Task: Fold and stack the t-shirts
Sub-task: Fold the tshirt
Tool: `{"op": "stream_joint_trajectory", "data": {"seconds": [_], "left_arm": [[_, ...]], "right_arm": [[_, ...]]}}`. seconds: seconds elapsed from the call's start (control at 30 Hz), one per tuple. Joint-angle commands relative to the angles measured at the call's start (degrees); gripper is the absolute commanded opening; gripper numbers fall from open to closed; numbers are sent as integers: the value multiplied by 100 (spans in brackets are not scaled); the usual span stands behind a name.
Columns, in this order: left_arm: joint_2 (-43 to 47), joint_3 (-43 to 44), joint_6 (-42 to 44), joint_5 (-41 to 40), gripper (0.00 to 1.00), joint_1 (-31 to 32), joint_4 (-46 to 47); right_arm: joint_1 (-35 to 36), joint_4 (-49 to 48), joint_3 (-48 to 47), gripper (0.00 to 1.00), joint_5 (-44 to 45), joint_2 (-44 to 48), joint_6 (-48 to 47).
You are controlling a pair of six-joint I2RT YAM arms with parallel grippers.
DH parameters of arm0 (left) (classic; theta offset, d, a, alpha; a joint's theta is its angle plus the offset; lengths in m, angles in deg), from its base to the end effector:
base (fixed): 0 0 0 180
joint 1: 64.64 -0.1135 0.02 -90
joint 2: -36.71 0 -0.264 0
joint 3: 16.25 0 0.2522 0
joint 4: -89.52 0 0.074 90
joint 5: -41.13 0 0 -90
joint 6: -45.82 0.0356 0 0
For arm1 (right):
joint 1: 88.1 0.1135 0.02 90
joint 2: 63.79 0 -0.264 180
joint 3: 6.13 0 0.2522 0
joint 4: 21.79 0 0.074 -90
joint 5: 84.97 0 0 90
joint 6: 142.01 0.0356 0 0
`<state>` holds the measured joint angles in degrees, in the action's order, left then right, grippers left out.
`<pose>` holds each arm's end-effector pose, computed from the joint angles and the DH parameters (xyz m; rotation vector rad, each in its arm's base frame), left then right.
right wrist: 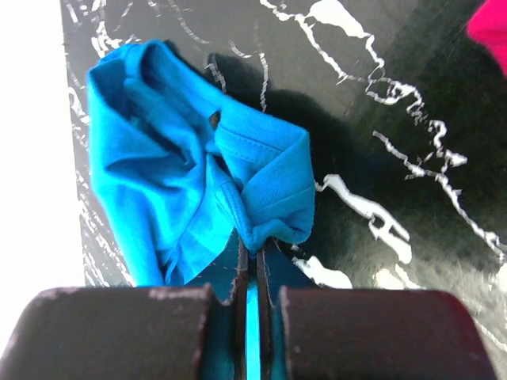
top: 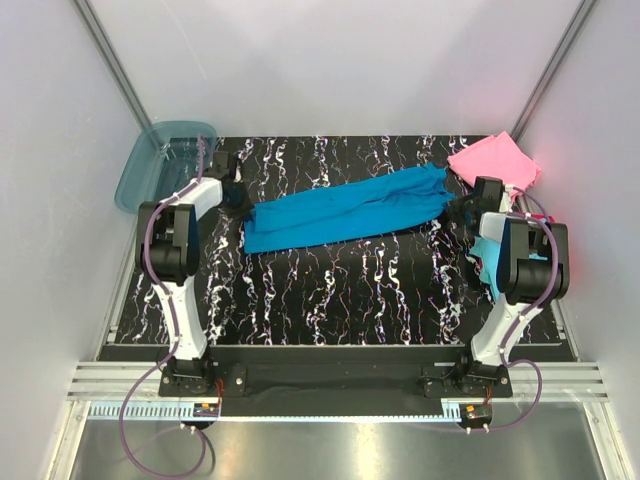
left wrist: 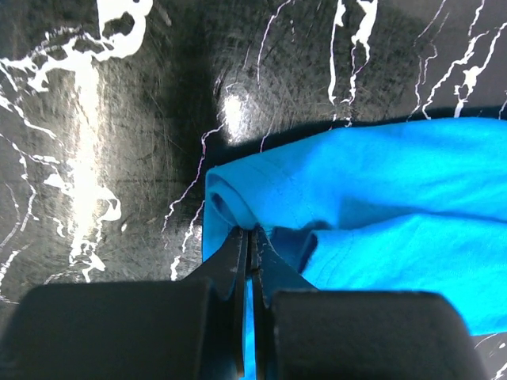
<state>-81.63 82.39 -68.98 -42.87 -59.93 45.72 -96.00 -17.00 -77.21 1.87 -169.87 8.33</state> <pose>0.4298 -0.0391 0.1629 -0.4390 2.6694 -0.2993 0.3805 -0.0508 0.1524 1.2782 1.9400 0.5384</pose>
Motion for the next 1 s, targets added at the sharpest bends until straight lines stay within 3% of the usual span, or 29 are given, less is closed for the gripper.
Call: {"op": "stream_joint_trajectory", "data": {"seconds": [0.0,0.17,0.3,0.4,0.57,0.8,0.97], "left_arm": [[268,-304,-174,-309,0,91,34],[890,-1199,-736,-767,0,442,95],[1401,-1851,-1018,-811,0,873,297],[1822,-2351,-1282,-715,0,1286,533],[2324,-3055,-1913,-635,0,2463,929],[2553,-3057,-2661,-863,0,4403,1053],[2404,-2584,-3013,-969,0,5434,1044]], "right_arm": [[-62,-237,-217,0,-53,-306,92],[-62,131,-1648,0,-728,-1281,-179],[-45,623,-3027,0,-1423,-2265,-303],[17,826,-3530,0,-1819,-2670,-487],[201,1538,-4489,0,-2452,-3058,-926],[429,2241,-4920,0,-2734,-2919,-1270],[623,2637,-5166,0,-2839,-2839,-1480]]}}
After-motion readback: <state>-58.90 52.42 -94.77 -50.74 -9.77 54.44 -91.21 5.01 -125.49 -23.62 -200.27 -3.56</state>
